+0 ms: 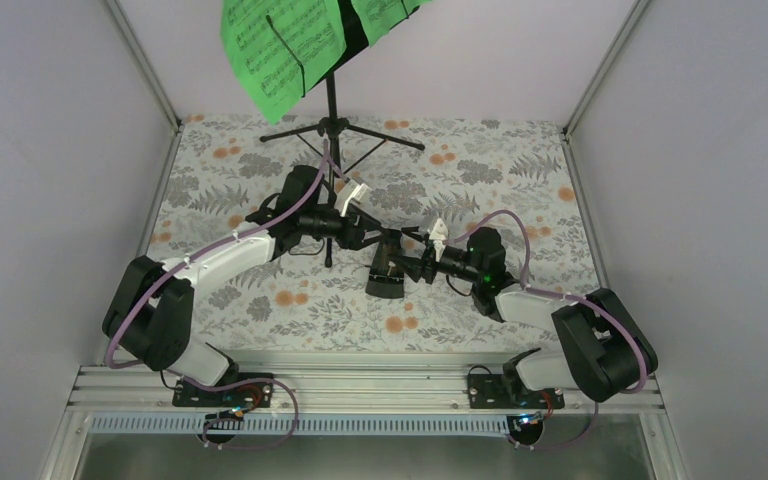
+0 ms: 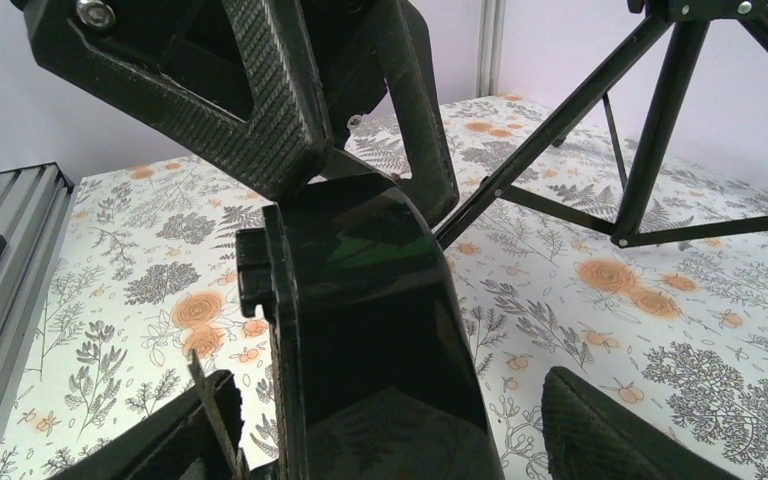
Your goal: Pack up the instrument practice props
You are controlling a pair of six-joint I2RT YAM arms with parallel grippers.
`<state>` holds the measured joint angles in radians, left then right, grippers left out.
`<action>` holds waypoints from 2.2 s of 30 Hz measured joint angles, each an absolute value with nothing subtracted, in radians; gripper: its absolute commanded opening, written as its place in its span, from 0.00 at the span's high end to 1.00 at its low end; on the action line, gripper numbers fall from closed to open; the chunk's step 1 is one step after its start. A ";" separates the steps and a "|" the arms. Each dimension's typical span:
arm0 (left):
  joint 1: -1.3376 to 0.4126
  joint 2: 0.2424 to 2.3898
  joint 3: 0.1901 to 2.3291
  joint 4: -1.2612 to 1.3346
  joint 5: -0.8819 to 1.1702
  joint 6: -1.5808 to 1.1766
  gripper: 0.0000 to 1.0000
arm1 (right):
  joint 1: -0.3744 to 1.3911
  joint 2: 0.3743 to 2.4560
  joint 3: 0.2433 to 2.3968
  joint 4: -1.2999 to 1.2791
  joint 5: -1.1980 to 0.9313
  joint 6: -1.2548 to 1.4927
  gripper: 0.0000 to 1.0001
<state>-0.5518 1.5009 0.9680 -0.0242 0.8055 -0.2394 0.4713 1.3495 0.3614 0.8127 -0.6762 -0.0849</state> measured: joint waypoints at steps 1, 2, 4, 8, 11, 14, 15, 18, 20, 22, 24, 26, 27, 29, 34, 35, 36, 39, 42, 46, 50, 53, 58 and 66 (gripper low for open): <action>-0.552 1.501 0.968 -0.024 0.805 -0.239 0.50 | 0.471 1.349 0.361 0.813 -0.676 -0.084 0.30; -0.552 1.501 0.969 -0.024 0.805 -0.239 0.50 | 0.471 1.350 0.361 0.814 -0.677 -0.084 0.31; -0.552 1.501 0.969 -0.024 0.805 -0.239 0.51 | 0.471 1.353 0.362 0.816 -0.677 -0.083 0.33; -0.552 1.501 0.969 -0.024 0.807 -0.239 0.52 | 0.471 1.366 0.362 0.818 -0.678 -0.076 0.37; -0.552 1.501 0.969 -0.024 0.812 -0.239 0.52 | 0.471 1.375 0.366 0.823 -0.679 -0.074 0.39; -0.552 1.504 0.969 -0.024 0.817 -0.239 0.52 | 0.472 1.382 0.373 0.823 -0.680 -0.070 0.43; -0.552 1.505 0.969 -0.024 0.819 -0.239 0.53 | 0.472 1.383 0.373 0.823 -0.680 -0.068 0.43; -0.552 1.508 0.971 -0.024 0.825 -0.239 0.53 | 0.477 1.389 0.379 0.823 -0.681 -0.061 0.46; -0.552 1.509 0.971 -0.023 0.828 -0.239 0.53 | 0.477 1.398 0.385 0.824 -0.682 -0.058 0.47; -0.551 1.510 0.971 -0.023 0.829 -0.239 0.53 | 0.477 1.402 0.389 0.825 -0.683 -0.058 0.48; -0.551 1.512 0.971 -0.023 0.828 -0.239 0.53 | 0.477 1.411 0.395 0.829 -0.683 -0.057 0.49; -0.550 1.513 0.972 -0.023 0.828 -0.239 0.53 | 0.477 1.415 0.398 0.831 -0.684 -0.056 0.50; -0.549 1.513 0.972 -0.023 0.828 -0.239 0.53 | 0.477 1.417 0.400 0.831 -0.684 -0.056 0.50; -0.548 1.513 0.972 -0.023 0.829 -0.239 0.53 | 0.477 1.421 0.400 0.837 -0.685 -0.055 0.51; -0.546 1.514 0.973 -0.019 0.828 -0.239 0.54 | 0.477 1.426 0.404 0.839 -0.688 -0.053 0.51; -0.546 1.514 0.973 -0.018 0.828 -0.239 0.54 | 0.477 1.427 0.405 0.839 -0.687 -0.052 0.51; -0.546 1.514 0.973 -0.017 0.828 -0.239 0.54 | 0.477 1.427 0.405 0.839 -0.688 -0.052 0.51; -0.545 1.515 0.973 -0.016 0.828 -0.239 0.55 | 0.477 1.428 0.408 0.837 -0.687 -0.051 0.51; -0.543 1.517 0.974 -0.014 0.828 -0.239 0.55 | 0.477 1.433 0.416 0.831 -0.687 -0.050 0.50; -0.539 1.518 0.975 -0.011 0.826 -0.239 0.55 | 0.477 1.444 0.429 0.824 -0.687 -0.043 0.47; -0.540 1.518 0.975 -0.008 0.827 -0.239 0.55 | 0.478 1.454 0.441 0.813 -0.686 -0.024 0.44; -0.540 1.519 0.976 -0.008 0.828 -0.239 0.56 | 0.478 1.459 0.448 0.808 -0.686 -0.014 0.43; -0.540 1.520 0.976 -0.008 0.828 -0.239 0.56 | 0.478 1.460 0.451 0.799 -0.686 -0.004 0.42; -0.541 1.520 0.976 -0.008 0.827 -0.239 0.56 | 0.479 1.474 0.470 0.784 -0.687 0.014 0.39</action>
